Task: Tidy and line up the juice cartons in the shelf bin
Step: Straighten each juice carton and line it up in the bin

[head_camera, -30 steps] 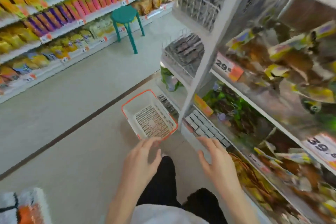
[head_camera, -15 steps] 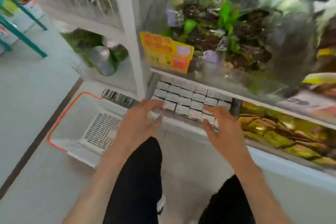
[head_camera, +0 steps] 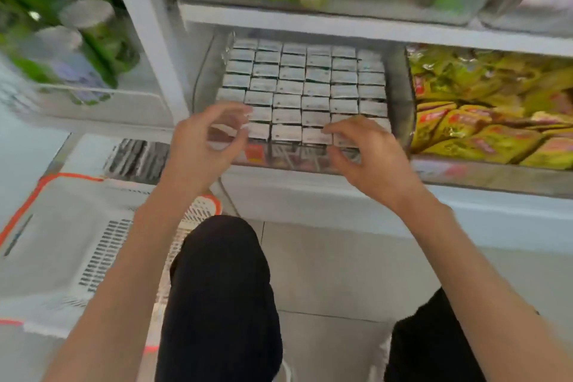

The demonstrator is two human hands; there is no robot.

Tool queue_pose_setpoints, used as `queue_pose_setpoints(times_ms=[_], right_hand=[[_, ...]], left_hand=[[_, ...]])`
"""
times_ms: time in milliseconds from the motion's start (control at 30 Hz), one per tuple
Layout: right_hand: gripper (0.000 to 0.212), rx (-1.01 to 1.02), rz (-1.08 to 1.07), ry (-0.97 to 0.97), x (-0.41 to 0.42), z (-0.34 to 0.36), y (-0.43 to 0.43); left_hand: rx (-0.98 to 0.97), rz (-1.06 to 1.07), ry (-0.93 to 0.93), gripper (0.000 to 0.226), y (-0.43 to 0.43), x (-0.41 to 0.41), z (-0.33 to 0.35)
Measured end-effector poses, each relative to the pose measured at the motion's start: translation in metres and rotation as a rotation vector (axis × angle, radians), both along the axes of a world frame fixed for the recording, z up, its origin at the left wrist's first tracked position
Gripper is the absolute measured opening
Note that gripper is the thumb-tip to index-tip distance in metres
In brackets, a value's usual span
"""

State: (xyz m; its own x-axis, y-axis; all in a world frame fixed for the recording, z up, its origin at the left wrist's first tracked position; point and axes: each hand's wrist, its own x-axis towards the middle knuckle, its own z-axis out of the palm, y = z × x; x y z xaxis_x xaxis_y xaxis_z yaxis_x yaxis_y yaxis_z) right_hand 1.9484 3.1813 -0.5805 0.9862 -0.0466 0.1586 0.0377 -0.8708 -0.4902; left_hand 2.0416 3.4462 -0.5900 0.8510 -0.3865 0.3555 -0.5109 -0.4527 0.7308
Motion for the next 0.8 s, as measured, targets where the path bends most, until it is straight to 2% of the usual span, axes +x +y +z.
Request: queue_pose_setpoints(times_ms=[233,500,800], right_hand=[[0.028,-0.079,0.105,0.010,-0.004,0.025,0.013],[0.027,0.007,0.199,0.035,0.022,0.027,0.034],[0.025,0.129,0.307,0.064,0.088,0.004,0.073]], left_hand=[[0.069,-0.015,0.007,0.030,0.022,0.010,0.017],[0.222,0.040,0.040,0.029,0.034,0.022,0.036],[0.202,0.084,0.066,0.031,0.036,0.034,0.027]])
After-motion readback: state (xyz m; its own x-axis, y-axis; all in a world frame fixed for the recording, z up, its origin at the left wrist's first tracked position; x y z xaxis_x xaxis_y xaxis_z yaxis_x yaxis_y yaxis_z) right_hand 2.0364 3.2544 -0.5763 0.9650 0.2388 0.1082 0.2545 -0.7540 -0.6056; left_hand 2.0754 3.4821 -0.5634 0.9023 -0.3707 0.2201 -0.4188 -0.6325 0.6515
